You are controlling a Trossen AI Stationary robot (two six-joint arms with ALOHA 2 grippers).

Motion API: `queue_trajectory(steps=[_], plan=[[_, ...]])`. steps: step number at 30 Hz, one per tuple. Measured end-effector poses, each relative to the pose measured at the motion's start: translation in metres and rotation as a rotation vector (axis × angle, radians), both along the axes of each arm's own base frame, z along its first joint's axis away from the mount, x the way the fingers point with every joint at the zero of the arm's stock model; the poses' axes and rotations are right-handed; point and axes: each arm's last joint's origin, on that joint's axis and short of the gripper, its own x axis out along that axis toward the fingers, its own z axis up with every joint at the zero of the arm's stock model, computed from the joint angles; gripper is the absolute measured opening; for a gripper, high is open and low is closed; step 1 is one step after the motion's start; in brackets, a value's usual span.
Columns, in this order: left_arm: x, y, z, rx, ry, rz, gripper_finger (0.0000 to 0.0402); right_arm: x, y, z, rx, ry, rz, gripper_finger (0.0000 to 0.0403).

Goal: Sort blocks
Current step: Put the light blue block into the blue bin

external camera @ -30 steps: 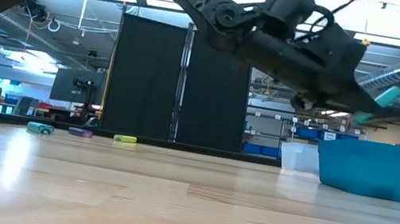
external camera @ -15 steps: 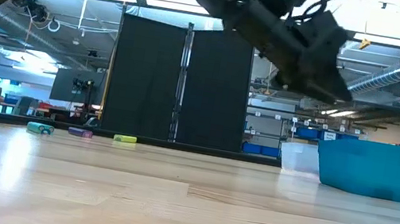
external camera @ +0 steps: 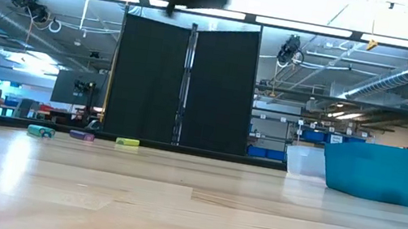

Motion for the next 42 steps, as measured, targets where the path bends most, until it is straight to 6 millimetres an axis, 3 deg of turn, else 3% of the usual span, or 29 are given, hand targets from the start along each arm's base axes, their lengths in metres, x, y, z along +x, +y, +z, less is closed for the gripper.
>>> queue_trajectory(steps=[7, 9, 13, 22, 29, 36, 42], plan=[[-0.090, 0.002, -0.008, -0.093, 0.003, 0.171, 0.0087, 0.059, -0.023, -0.047, 0.166, 0.068, -0.041, 0.0285], [-0.107, 0.002, -0.011, -0.127, 0.011, 0.196, 0.0087, 0.078, -0.029, -0.062, 0.246, 0.100, -0.047, 0.0285], [-0.134, 0.003, 0.003, -0.142, -0.101, 0.199, 0.0088, 0.123, -0.034, -0.087, 0.311, 0.174, -0.028, 0.0284], [-0.167, 0.003, 0.024, -0.107, -0.237, 0.176, 0.0088, 0.234, -0.033, -0.132, 0.275, 0.376, -0.036, 0.0284], [-0.183, 0.003, 0.029, -0.091, -0.281, 0.169, 0.0088, 0.305, -0.040, -0.167, 0.265, 0.495, -0.073, 0.0284], [-0.195, 0.003, 0.033, -0.073, -0.307, 0.167, 0.0088, 0.350, -0.056, -0.198, 0.298, 0.558, -0.110, 0.0291], [-0.203, 0.003, 0.031, -0.069, -0.297, 0.167, 0.0088, 0.358, -0.061, -0.233, 0.373, 0.608, -0.137, 0.0306]])
